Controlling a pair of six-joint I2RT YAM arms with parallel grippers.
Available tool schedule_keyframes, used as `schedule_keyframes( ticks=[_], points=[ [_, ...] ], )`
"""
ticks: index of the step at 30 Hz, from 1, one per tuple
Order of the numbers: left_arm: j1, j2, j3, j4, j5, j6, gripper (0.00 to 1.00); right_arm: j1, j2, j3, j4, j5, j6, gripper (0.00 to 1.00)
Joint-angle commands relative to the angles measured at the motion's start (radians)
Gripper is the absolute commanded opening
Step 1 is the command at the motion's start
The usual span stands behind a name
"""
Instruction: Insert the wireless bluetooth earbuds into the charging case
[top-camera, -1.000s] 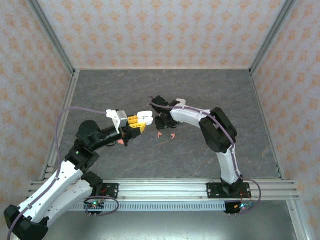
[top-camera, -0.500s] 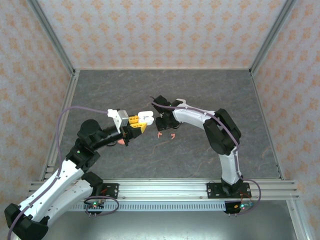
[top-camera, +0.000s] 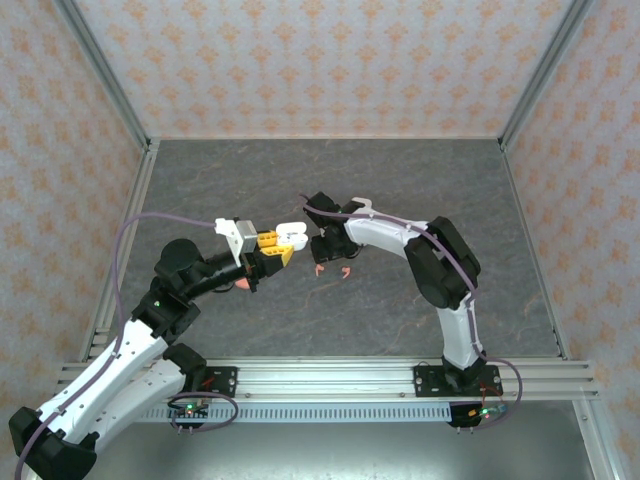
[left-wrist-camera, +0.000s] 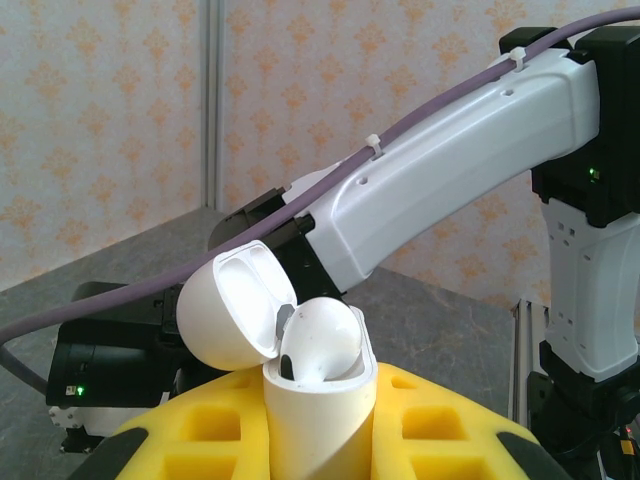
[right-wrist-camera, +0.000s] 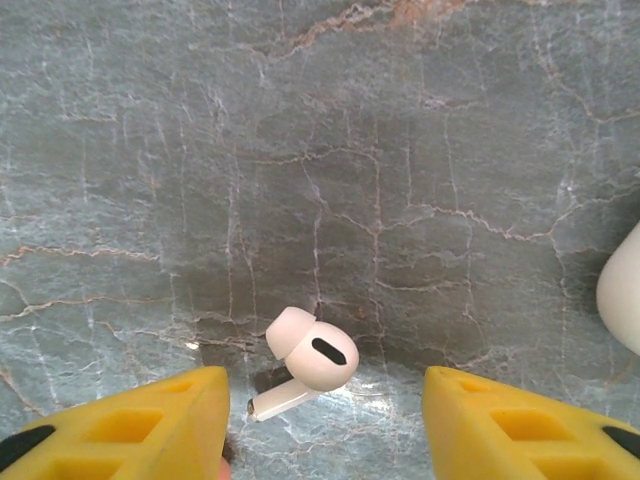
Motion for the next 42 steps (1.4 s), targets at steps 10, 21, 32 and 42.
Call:
schedule_keyframes(
  ticks=[10,21,32,42],
  points=[
    [-0.01,-0.002,0.011,0.008,-0.014,0.006,0.0,0.006,-0.019,-0.038,-0.092,0.065,-0.035,0.48],
    [-0.01,0.002,0.013,0.01,-0.012,0.002,0.0,0.001,-0.075,-0.063,-0.093,0.091,-0.025,0.48],
    [-0.01,-0.003,0.01,0.01,-0.012,0.003,0.0,-0.022,-0.073,0.018,-0.073,-0.039,-0.021,0.53],
    [-0.01,-0.013,0.011,-0.001,-0.016,0.012,0.0,-0.028,0.057,0.125,-0.09,-0.025,-0.025,0.5]
  ],
)
